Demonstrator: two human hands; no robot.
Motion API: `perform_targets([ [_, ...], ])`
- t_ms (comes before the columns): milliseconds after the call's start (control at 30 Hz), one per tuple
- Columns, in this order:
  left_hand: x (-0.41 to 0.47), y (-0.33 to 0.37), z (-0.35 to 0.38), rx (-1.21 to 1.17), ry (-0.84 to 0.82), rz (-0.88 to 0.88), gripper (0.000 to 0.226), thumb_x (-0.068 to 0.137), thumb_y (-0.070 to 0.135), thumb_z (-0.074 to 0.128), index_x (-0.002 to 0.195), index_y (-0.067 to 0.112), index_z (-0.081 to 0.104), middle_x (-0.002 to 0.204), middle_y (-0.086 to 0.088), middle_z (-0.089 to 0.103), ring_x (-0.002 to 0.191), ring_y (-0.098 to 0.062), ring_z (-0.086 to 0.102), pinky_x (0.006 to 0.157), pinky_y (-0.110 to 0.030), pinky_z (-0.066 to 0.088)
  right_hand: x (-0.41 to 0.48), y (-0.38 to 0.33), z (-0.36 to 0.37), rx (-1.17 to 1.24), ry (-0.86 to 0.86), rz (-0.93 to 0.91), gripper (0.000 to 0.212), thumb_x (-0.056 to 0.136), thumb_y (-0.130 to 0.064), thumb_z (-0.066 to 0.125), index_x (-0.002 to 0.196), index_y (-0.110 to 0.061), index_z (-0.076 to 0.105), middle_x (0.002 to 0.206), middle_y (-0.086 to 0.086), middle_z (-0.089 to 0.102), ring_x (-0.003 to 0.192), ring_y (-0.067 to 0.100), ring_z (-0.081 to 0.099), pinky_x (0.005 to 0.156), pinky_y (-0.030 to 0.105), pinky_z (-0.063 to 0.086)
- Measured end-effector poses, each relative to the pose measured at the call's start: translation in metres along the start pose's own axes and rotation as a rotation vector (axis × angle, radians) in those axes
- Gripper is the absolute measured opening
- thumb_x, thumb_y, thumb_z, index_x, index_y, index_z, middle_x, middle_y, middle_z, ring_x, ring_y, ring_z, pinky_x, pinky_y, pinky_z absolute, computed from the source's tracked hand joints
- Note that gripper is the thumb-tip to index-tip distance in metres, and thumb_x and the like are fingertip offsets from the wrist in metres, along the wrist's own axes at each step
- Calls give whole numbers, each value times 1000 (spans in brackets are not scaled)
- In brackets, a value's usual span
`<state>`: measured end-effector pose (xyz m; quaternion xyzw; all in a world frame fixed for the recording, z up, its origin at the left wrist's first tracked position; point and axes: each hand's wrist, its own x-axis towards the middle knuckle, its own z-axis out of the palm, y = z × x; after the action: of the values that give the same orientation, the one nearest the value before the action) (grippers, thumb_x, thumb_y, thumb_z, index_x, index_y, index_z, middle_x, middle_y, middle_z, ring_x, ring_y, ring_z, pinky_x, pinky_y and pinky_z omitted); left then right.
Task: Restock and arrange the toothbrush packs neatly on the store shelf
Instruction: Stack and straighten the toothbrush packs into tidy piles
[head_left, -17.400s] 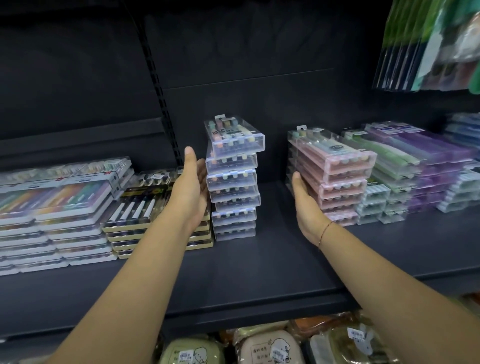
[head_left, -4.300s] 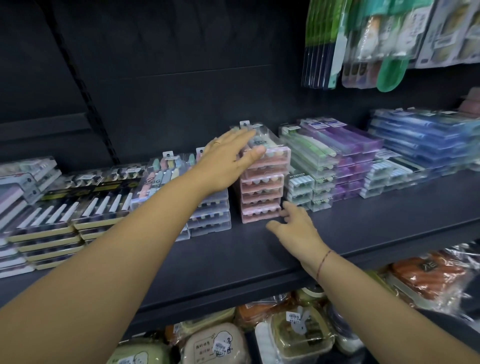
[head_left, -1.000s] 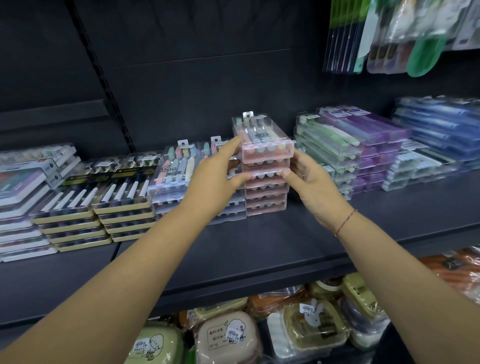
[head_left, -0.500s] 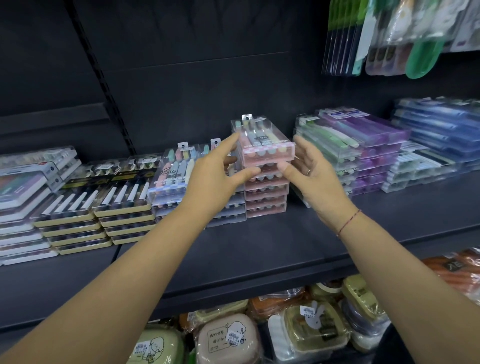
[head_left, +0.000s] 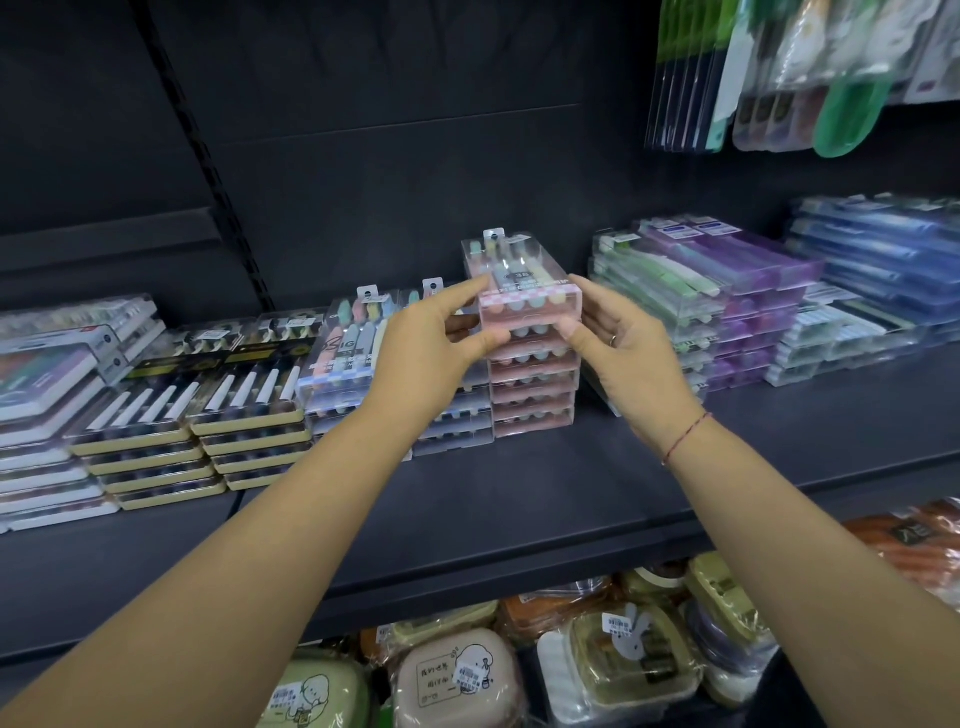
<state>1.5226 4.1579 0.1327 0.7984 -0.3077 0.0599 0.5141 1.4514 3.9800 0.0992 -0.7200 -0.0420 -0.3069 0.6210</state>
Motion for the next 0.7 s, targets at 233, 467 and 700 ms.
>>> perform_targets([
  [233, -3, 2, -2, 98, -16, 18, 69, 83, 24, 77, 145, 31, 45, 127, 18, 57, 111, -2, 57, 101, -26, 46, -3, 7, -2, 18, -80, 78, 49, 95, -10, 60, 141, -20, 46, 137, -11, 56, 126, -1, 51, 104, 20, 42],
  [467, -14, -16, -18, 755, -108, 67, 75, 81, 55, 69, 145, 23, 46, 150, 3, 45, 136, -19, 42, 106, -34, 35, -12, 50, -6, -177, -198, 321, 64, 82, -7, 75, 139, -18, 49, 127, -7, 64, 118, 10, 59, 108, 42, 44],
  [700, -16, -19, -20, 790, -119, 95, 73, 82, 54, 68, 144, 23, 47, 150, 3, 46, 136, -19, 43, 108, -35, 34, -12, 53, -4, -260, -127, 262, 50, 83, -9, 75, 131, -16, 59, 119, -7, 68, 114, 9, 61, 106, 38, 46],
])
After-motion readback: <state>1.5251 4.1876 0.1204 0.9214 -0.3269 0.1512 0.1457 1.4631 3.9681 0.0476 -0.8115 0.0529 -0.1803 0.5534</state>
